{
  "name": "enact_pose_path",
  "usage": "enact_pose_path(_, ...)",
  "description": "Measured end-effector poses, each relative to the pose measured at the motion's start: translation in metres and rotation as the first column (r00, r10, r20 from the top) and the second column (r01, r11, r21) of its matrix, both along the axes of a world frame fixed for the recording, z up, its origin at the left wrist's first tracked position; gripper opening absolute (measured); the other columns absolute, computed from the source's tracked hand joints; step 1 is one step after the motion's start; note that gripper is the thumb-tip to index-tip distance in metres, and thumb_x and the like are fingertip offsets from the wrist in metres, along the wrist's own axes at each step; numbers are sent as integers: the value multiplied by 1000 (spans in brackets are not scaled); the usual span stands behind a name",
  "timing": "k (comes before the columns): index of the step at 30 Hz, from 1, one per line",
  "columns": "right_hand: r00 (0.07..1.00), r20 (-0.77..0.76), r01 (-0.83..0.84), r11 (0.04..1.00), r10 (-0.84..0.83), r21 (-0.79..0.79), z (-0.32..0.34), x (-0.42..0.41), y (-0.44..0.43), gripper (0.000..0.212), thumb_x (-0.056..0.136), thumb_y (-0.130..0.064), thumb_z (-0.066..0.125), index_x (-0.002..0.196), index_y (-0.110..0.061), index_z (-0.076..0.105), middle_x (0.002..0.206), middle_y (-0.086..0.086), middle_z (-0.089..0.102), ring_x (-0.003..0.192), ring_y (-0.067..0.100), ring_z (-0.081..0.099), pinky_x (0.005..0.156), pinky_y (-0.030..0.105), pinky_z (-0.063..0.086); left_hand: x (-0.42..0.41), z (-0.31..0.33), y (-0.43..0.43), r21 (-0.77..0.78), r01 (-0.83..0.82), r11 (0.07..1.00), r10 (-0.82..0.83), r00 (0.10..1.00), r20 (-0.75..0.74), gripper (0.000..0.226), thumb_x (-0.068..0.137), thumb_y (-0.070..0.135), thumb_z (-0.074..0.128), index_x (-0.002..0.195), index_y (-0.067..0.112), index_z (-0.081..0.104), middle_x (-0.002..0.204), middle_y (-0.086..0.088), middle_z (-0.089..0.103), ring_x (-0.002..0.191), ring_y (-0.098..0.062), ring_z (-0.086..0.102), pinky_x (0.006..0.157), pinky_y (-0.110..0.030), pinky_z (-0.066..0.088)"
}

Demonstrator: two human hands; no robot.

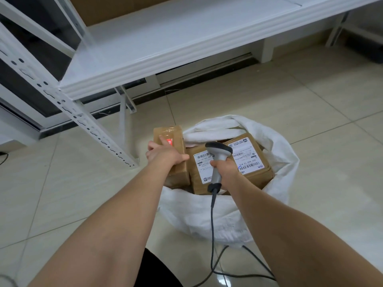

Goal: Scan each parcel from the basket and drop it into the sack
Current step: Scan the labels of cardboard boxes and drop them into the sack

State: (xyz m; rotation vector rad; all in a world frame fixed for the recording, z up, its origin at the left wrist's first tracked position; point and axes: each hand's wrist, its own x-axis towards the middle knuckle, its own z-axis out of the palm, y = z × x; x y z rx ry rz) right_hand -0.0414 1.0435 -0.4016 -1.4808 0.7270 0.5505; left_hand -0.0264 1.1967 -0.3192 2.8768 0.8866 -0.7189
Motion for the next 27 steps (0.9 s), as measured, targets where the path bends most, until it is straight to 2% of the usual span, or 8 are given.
enact_pose_path(4,999,39,-28,1000,28,-4,5,-1,3,40,89,-14,69,125,-3,55,105,14,61,107,34,61,98,50,50,-8,-6,0,44,12,999,-13,1000,6,127,68,72,65,150,22,-19,141,-19,15,120,-38,43,96,-40,43)
enact_pose_path(8,993,71,-94,994,98,-47,3,-3,-7,36,92,-13,66,125,-3,54,102,10,56,97,28,55,92,40,49,-19,-24,2,-119,-93,989,75,987,-143,131,64,73,68,151,21,-15,148,-19,15,137,-37,28,109,-41,33)
enact_pose_path(11,987,111,-105,992,112,-62,2,-2,-17,31,91,-8,65,121,-4,56,102,9,57,95,25,54,86,35,46,-22,-40,-12,-174,-72,982,70,997,-19,123,66,70,68,152,24,-8,139,-19,23,127,-37,40,101,-38,40)
enact_pose_path(15,989,145,-32,999,32,-7,1,1,-18,32,84,-9,72,113,-8,57,99,11,66,88,24,65,91,43,55,-14,-57,-37,-338,-41,940,94,985,143,118,68,64,72,151,29,-3,140,-16,24,123,-38,43,99,-41,42)
enact_pose_path(19,985,168,50,997,-41,-51,3,6,-7,87,62,-35,90,134,-11,47,114,10,64,106,30,63,94,49,53,-17,-76,-36,-528,-7,849,132,971,200,59,94,48,48,143,19,30,138,-13,46,122,-34,49,98,-40,43)
enact_pose_path(22,986,158,-13,974,50,-228,5,13,-9,93,66,-32,90,140,-11,37,123,10,58,113,30,58,97,48,50,-14,-82,-22,-487,-179,855,338,904,260,42,98,21,39,139,13,37,140,-16,42,126,-35,44,102,-40,38)
enact_pose_path(24,985,128,-72,944,119,-323,1,16,-10,91,67,-28,89,139,-12,36,124,9,58,113,29,58,96,47,51,-13,-90,-20,-535,-337,775,464,878,120,45,95,14,40,139,8,38,139,-19,43,126,-37,45,103,-42,41)
enact_pose_path(27,976,75,-156,900,203,-408,-10,12,-14,77,76,-21,83,136,-12,37,117,7,58,109,27,58,87,38,50,-22,-106,-32,-771,-483,415,624,768,-145,21,95,7,38,98,-1,58,91,-17,66,88,-29,63,80,-36,56)
